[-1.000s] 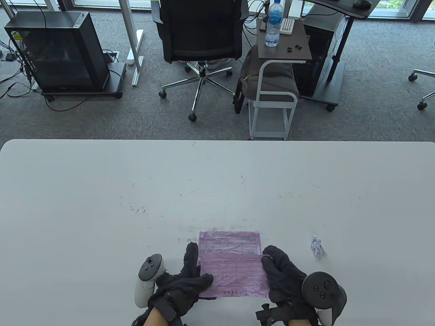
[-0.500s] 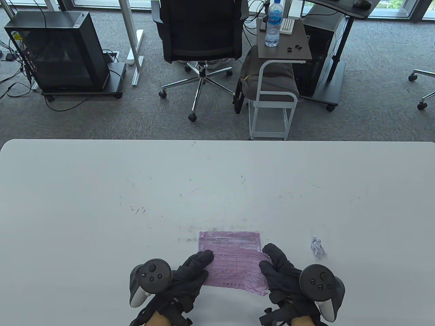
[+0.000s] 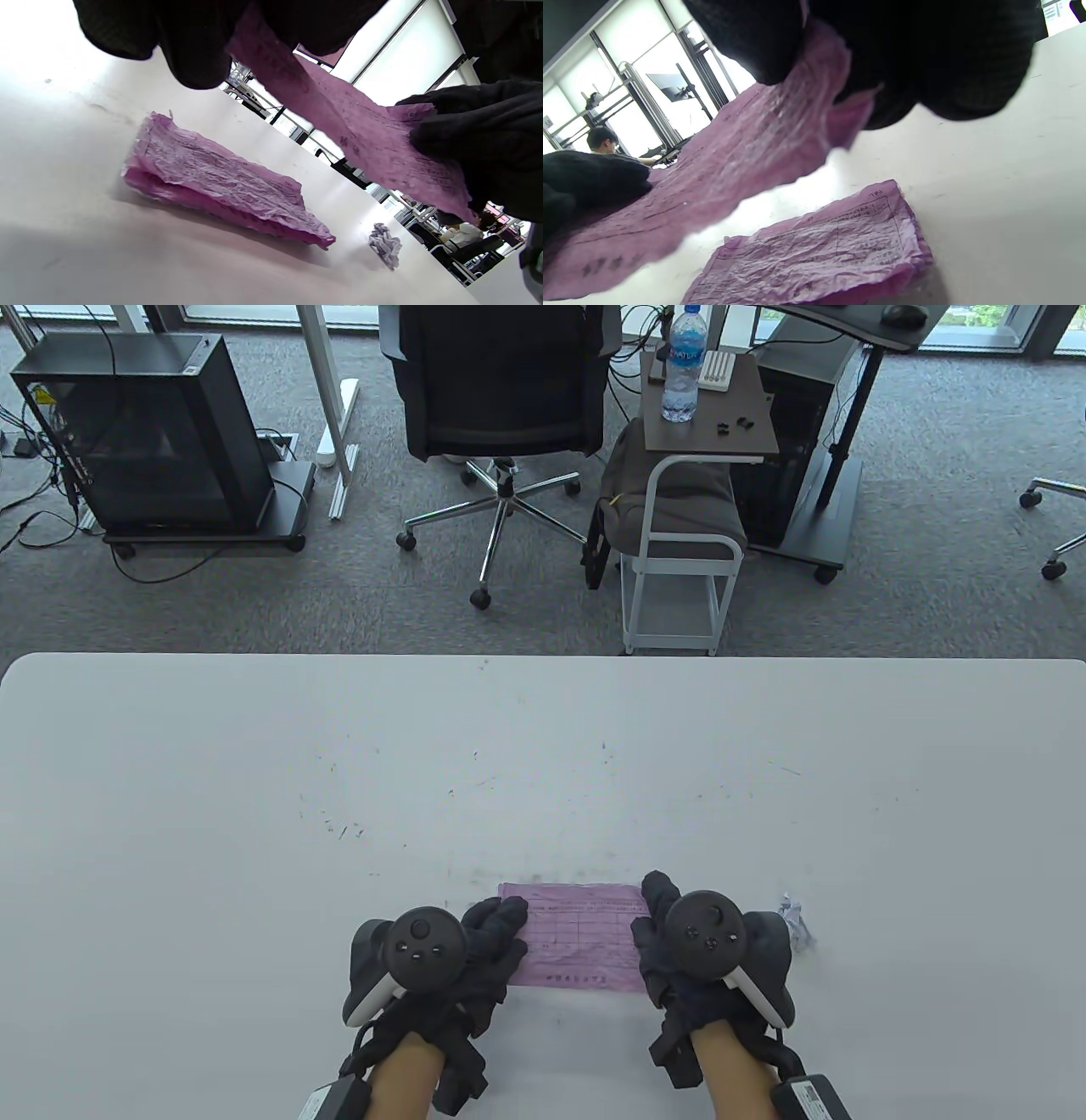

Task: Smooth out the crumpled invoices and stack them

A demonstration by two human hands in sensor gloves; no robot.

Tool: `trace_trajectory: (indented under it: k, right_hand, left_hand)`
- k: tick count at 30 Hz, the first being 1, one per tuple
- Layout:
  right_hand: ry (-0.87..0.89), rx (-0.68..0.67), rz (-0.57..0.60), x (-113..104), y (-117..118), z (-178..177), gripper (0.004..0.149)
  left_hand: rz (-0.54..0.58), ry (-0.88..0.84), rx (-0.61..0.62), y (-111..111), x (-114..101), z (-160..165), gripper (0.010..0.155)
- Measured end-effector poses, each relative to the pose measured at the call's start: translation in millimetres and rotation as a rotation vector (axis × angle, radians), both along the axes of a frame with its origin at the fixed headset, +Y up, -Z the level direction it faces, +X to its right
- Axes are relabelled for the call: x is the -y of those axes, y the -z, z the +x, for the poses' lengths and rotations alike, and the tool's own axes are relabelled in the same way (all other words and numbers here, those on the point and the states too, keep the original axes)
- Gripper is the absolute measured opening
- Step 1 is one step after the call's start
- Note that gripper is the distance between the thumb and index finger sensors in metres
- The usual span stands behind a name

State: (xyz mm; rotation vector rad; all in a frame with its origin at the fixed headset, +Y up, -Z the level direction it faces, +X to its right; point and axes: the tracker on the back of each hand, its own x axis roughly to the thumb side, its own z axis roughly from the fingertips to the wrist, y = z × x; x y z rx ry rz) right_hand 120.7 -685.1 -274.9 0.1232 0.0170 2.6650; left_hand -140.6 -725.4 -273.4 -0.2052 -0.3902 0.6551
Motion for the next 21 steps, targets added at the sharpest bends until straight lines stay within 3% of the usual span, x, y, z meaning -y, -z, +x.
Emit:
trace_trajectory:
  k: [9,21]
  right_hand:
    - [-0.185,-0.004,-0.136,44.3,51.0,-15.0,0.056]
    - [-0.428,-0.006,-0.184,83.4,62.4,-39.5,0.055]
  left_hand:
    - [-0.062,0.213,0.043,40.1,29.3,12.1,0.056]
    - [-0.102,0.405,0.087,46.8,59.4,20.3,0.058]
